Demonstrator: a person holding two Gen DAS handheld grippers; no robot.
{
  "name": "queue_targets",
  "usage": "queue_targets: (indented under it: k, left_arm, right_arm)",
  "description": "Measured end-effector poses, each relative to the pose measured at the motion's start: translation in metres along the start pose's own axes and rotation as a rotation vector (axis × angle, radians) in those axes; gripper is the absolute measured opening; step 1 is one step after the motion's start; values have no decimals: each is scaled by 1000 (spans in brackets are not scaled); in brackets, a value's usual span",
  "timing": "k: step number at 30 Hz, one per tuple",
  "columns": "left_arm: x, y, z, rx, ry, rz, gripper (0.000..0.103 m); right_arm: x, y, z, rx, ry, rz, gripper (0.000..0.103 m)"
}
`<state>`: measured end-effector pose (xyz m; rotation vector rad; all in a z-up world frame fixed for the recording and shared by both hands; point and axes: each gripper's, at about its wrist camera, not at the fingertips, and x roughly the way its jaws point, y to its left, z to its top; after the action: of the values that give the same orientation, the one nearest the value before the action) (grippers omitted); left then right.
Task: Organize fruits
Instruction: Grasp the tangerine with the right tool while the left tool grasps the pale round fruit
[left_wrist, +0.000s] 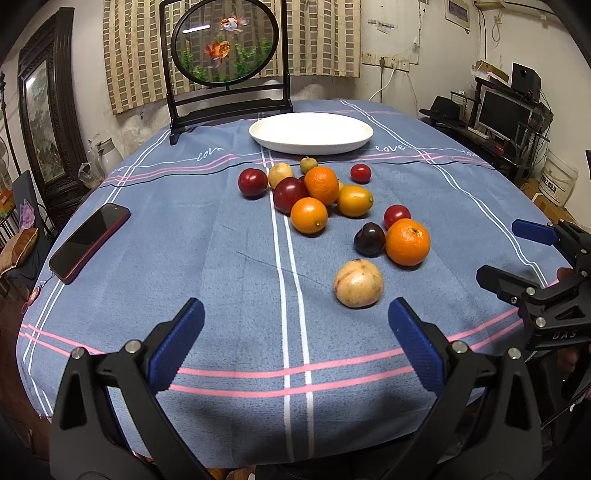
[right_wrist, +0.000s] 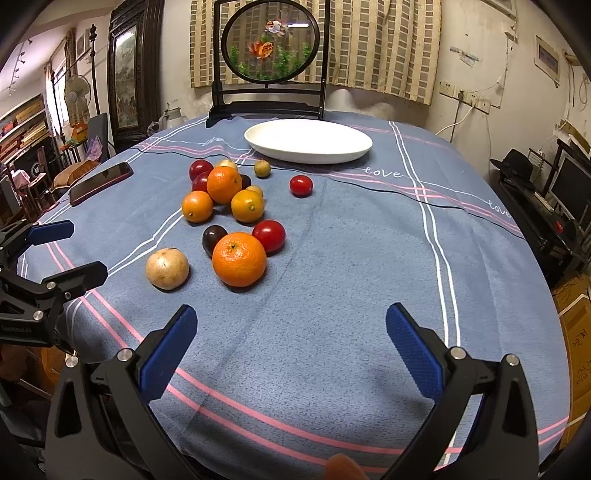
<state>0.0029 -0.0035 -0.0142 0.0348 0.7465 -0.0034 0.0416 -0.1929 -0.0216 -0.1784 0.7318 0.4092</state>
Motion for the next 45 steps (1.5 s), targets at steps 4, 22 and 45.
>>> queue_targets:
  k: [4,22,45]
  left_arm:
    - [4,1,0,-2,10,-8,101]
    - [18,12,-10,16,-30,-123,101]
    - [42,-2,6,47,22,-213,79]
  right_arm:
    - [1,-4,1,26,-16,17,102]
    - [34,10,26,16,41,145,87]
    - [63,-3,32,83,78,243,46]
